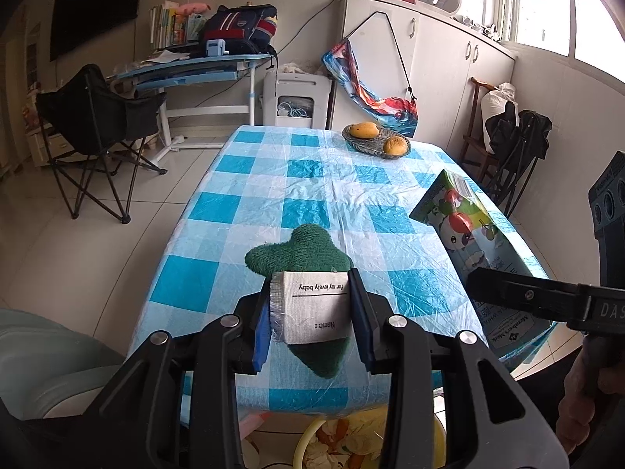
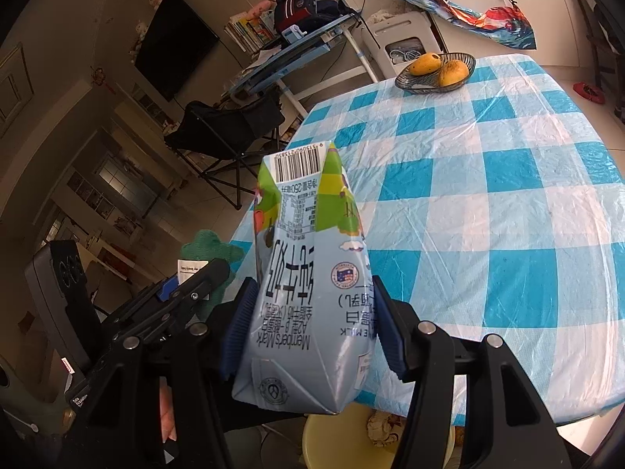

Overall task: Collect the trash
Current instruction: 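Carry the plush toy and milk carton to the yellow bin and release them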

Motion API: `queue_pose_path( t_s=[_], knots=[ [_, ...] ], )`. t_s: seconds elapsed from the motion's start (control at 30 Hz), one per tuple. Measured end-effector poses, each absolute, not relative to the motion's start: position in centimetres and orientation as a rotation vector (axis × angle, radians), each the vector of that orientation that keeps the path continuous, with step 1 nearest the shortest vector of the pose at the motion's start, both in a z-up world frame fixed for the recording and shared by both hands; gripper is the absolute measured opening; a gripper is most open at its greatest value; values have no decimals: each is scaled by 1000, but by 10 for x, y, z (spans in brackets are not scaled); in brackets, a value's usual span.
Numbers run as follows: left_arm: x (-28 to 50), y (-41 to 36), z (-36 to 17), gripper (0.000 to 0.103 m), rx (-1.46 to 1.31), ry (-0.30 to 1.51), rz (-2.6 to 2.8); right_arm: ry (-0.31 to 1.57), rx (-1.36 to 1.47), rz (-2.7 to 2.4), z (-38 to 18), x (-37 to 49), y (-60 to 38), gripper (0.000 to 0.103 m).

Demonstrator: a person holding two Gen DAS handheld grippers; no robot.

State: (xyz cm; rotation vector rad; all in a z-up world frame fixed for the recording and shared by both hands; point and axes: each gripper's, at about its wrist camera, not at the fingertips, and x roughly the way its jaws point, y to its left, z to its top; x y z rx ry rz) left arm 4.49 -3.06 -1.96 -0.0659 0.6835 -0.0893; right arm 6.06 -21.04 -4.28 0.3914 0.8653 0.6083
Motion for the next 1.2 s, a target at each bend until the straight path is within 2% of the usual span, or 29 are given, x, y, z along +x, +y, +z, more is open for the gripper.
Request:
queue_pose_path(
  t_s=[0.7, 1.2],
  knots=[
    [-16, -44, -34, 34, -80, 737, -145, 986, 390, 593, -79, -14, -204, 57],
    [-42, -60, -42, 34, -37, 768, -185, 1034, 403, 561, -93, -31, -212, 57]
  ],
)
